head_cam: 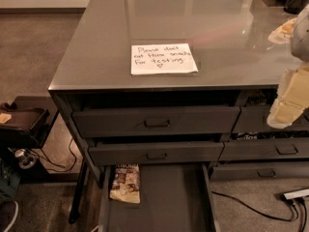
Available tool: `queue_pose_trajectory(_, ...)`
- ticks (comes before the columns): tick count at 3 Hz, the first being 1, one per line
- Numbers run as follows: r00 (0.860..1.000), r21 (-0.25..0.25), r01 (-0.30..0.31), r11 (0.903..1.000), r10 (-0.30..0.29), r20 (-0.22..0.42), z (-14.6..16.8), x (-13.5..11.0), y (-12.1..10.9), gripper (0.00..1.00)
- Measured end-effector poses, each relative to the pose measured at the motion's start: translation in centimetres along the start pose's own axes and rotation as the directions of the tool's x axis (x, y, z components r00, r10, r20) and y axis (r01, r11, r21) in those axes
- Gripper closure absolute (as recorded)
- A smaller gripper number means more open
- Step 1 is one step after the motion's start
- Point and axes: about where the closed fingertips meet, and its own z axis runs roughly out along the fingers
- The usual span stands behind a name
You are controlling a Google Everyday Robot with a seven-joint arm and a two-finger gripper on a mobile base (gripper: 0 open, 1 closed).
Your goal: Pick brown chip bag from bottom drawer and place on counter
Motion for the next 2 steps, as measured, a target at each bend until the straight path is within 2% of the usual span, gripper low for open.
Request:
queue_pose_trajectory(1, 0.995, -0.012, -0.01, 0.9999, 0.011, 0.104, 1.8, -1.4, 3.0, 0.0)
queue_pose_trajectory(2, 0.968, -0.068, -0.002, 0.9977, 0.019, 0.251, 7.1, -3.8, 7.1, 0.0)
